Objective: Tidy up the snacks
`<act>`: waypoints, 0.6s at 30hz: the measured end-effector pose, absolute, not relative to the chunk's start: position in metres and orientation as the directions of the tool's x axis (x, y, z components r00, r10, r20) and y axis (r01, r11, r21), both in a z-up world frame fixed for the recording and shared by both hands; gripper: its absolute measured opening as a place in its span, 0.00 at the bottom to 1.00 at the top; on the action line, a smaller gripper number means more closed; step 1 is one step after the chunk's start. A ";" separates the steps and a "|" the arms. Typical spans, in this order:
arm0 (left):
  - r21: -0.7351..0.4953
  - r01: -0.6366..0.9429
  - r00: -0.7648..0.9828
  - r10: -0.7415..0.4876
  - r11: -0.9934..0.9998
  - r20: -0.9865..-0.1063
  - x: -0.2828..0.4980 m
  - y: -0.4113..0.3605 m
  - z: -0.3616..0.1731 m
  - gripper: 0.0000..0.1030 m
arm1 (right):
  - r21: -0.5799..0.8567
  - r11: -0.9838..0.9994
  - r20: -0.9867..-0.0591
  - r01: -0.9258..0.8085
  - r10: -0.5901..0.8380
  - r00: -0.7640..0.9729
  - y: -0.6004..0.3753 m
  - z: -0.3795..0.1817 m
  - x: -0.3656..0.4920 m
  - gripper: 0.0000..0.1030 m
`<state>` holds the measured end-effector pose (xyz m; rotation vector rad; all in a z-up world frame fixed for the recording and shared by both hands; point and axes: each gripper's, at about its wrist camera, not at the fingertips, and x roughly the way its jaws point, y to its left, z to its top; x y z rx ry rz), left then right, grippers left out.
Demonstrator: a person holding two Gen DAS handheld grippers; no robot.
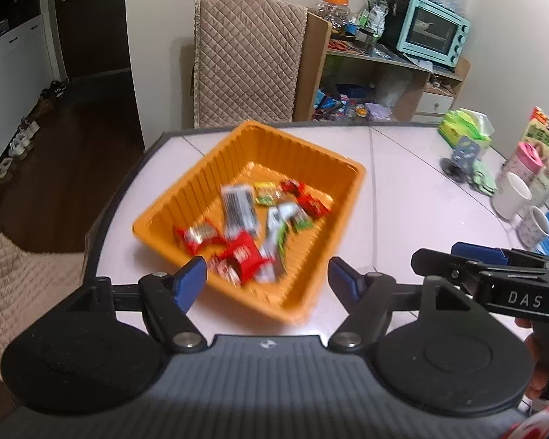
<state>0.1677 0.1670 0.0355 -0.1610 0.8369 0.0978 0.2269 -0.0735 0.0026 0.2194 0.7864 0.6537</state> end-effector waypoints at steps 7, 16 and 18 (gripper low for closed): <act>-0.113 -0.151 0.647 0.012 0.982 -0.762 0.105 0.126 0.040 0.70 | 0.387 0.802 -0.617 -0.456 0.593 0.518 -0.115 0.009 0.166 0.80; -0.112 -0.152 0.617 0.006 0.982 -0.787 0.036 0.084 0.036 0.71 | 0.330 0.836 -0.656 -0.438 0.537 0.530 -0.162 0.007 0.088 0.82; -0.115 -0.143 0.613 -0.003 0.983 -0.790 0.022 0.077 0.034 0.71 | 0.327 0.843 -0.668 -0.427 0.525 0.527 -0.170 0.005 0.073 0.82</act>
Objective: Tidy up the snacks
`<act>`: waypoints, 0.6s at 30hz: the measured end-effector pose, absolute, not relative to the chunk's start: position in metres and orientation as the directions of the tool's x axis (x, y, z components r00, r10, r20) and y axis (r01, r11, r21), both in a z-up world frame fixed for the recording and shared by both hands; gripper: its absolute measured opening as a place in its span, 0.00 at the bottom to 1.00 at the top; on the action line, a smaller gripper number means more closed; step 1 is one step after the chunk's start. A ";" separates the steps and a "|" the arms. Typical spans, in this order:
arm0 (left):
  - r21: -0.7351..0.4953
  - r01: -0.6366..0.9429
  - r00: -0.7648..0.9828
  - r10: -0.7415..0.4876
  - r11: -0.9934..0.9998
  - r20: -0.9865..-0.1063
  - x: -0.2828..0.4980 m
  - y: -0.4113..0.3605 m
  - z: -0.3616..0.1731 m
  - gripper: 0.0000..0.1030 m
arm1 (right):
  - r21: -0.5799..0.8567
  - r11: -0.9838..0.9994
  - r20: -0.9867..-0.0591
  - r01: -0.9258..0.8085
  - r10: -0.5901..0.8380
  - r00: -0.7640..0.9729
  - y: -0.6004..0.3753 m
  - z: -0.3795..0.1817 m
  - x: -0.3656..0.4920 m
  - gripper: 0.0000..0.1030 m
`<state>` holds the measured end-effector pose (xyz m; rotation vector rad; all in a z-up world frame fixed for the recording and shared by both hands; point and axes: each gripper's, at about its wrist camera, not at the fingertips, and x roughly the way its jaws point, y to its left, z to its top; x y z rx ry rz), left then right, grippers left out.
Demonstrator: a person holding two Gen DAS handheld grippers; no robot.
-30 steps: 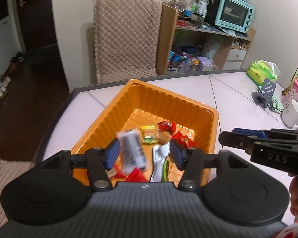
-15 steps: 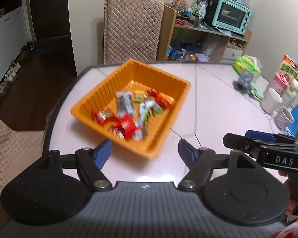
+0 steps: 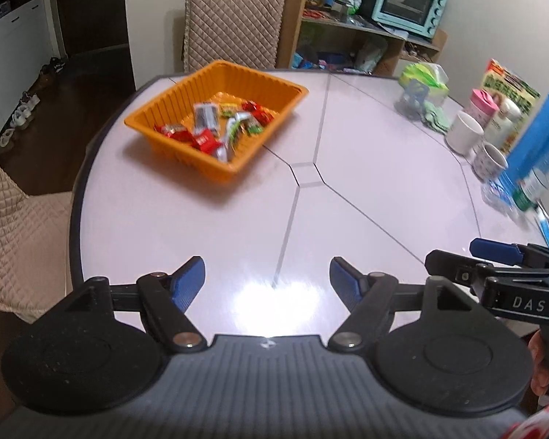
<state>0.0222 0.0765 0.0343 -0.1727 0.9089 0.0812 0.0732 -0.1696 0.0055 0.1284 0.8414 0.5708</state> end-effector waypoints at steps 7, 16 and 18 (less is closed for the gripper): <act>-0.117 -0.124 0.607 -0.018 0.985 -0.795 -0.016 0.049 0.033 0.72 | 0.292 0.859 -0.689 -0.421 0.494 0.530 -0.191 0.004 0.033 0.82; -0.109 -0.112 0.593 -0.022 0.988 -0.805 -0.046 0.021 0.027 0.75 | 0.286 0.865 -0.696 -0.413 0.484 0.530 -0.214 0.003 0.004 0.82; -0.106 -0.106 0.590 -0.023 0.989 -0.807 -0.051 0.016 0.027 0.75 | 0.288 0.861 -0.696 -0.419 0.488 0.526 -0.217 0.002 -0.001 0.82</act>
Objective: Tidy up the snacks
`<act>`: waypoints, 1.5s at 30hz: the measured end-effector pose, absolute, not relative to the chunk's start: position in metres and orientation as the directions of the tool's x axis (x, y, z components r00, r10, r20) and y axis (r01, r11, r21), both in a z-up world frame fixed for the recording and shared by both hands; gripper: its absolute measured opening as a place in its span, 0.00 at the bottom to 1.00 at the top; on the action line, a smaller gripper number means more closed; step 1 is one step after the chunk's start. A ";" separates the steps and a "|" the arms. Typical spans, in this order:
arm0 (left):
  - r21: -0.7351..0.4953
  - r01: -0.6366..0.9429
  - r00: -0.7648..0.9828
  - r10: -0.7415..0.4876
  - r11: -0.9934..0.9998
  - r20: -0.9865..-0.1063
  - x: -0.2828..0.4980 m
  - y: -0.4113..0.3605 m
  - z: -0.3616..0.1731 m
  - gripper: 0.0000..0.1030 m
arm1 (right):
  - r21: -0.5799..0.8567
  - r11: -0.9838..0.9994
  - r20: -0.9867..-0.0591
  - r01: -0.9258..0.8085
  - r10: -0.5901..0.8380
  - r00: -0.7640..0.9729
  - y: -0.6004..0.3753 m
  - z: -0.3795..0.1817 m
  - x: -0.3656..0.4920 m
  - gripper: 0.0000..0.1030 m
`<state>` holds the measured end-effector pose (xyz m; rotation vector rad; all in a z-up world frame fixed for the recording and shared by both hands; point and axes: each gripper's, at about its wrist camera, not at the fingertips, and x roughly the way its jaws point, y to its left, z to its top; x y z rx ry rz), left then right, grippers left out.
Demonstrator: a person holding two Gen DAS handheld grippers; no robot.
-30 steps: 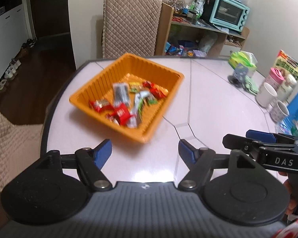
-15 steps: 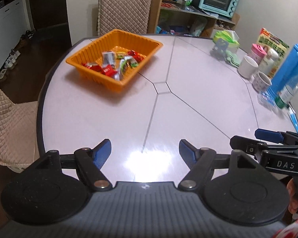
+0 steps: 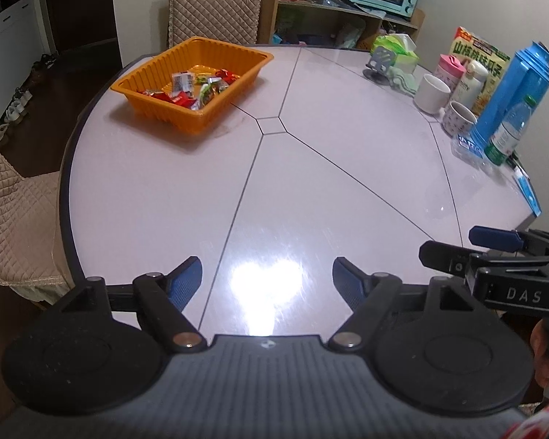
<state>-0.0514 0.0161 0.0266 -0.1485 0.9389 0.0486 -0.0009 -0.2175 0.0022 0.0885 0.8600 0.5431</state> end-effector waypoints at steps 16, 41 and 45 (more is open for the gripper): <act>-0.090 -0.094 0.595 -0.016 0.992 -0.803 -0.062 0.008 0.029 0.75 | 0.288 0.859 -0.698 -0.423 0.490 0.522 -0.219 0.000 -0.011 0.82; -0.112 -0.100 0.595 -0.030 0.989 -0.803 -0.065 0.018 0.027 0.75 | 0.275 0.859 -0.708 -0.432 0.485 0.513 -0.203 0.000 -0.013 0.82; -0.112 -0.100 0.596 -0.031 0.989 -0.802 -0.065 0.019 0.027 0.75 | 0.275 0.859 -0.707 -0.433 0.485 0.514 -0.202 0.000 -0.013 0.82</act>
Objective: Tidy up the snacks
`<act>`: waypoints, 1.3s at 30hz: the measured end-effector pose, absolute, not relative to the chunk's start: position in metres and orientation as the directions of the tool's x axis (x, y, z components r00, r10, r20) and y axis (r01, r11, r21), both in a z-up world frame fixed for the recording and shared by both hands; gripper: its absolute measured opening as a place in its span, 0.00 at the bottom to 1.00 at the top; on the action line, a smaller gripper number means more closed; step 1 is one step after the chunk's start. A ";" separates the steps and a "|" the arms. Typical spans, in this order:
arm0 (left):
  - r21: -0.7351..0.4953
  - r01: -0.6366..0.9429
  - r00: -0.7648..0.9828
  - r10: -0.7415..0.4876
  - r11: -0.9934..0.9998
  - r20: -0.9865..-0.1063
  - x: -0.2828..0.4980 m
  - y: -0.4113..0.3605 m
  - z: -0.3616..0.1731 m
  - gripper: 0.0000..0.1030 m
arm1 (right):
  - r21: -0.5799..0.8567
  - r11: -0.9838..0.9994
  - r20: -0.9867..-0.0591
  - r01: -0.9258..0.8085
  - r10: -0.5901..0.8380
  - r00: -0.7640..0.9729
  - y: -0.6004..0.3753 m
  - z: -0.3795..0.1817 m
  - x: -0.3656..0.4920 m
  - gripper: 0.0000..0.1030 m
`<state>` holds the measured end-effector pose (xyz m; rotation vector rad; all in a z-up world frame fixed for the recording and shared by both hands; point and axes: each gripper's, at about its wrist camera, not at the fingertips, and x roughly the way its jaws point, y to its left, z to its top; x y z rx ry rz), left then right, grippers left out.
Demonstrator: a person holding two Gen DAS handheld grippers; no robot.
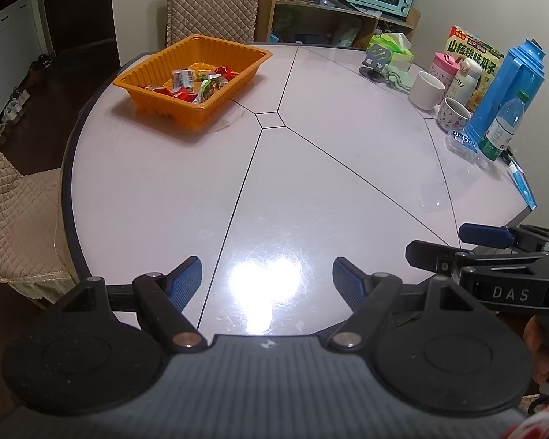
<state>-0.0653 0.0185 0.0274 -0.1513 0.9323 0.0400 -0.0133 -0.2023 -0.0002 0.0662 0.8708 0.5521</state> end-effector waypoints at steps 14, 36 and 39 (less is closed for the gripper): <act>-0.119 -0.100 0.594 -0.037 0.988 -0.804 -0.064 0.020 0.027 0.75 | 0.277 0.859 -0.708 -0.431 0.486 0.512 -0.200 0.000 -0.011 0.82; -0.119 -0.100 0.591 -0.037 0.988 -0.806 -0.060 0.019 0.026 0.75 | 0.282 0.858 -0.710 -0.429 0.487 0.508 -0.202 -0.006 -0.005 0.82; -0.120 -0.101 0.589 -0.037 0.988 -0.807 -0.058 0.021 0.024 0.75 | 0.282 0.858 -0.711 -0.429 0.487 0.507 -0.200 -0.007 -0.005 0.82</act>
